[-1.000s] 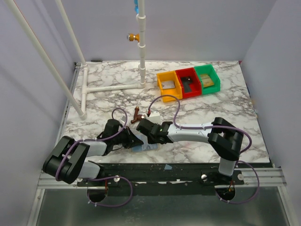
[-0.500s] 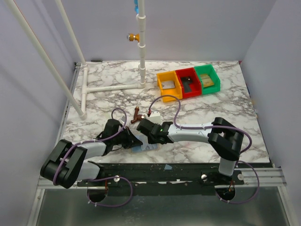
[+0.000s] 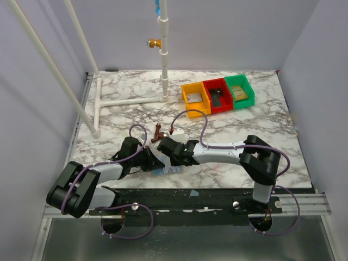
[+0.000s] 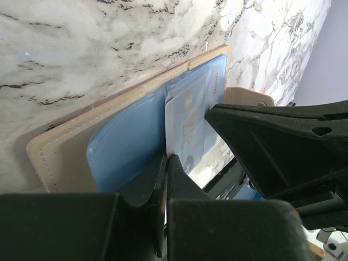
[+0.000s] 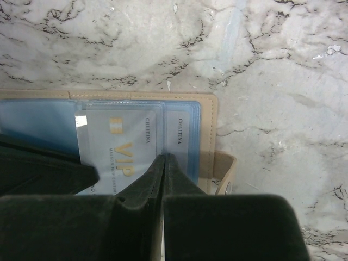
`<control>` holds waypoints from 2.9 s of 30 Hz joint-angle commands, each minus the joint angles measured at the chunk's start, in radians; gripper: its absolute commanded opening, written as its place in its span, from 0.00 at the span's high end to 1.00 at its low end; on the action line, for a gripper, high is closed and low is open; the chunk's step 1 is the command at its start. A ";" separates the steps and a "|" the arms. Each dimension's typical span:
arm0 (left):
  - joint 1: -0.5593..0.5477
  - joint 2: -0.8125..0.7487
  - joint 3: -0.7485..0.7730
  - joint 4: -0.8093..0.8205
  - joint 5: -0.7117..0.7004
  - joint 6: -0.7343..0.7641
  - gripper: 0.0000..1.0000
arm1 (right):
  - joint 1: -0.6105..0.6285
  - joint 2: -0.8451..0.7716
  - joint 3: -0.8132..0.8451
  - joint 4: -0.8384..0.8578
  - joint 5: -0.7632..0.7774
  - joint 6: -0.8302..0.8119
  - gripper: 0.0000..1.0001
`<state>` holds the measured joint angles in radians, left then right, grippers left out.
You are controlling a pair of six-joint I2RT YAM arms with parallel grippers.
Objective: Take the credit cards out of the card holder
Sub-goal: Remove the credit card from the card holder.
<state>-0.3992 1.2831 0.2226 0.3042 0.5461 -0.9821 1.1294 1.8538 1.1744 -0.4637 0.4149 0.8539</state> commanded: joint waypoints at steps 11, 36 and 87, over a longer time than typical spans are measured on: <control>0.037 -0.008 -0.006 -0.122 -0.067 0.076 1.00 | -0.010 0.087 -0.054 -0.132 0.035 -0.022 0.97; 0.071 -0.021 -0.011 -0.152 -0.060 0.107 1.00 | -0.012 0.088 -0.062 -0.150 0.061 -0.018 0.98; 0.025 0.059 0.111 -0.281 -0.139 0.151 1.00 | -0.060 -0.078 -0.141 -0.043 -0.022 -0.092 0.81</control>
<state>-0.3534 1.3140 0.3462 0.0792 0.5373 -0.8722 1.0771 1.7985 1.0794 -0.3794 0.4408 0.7975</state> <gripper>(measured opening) 0.016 0.131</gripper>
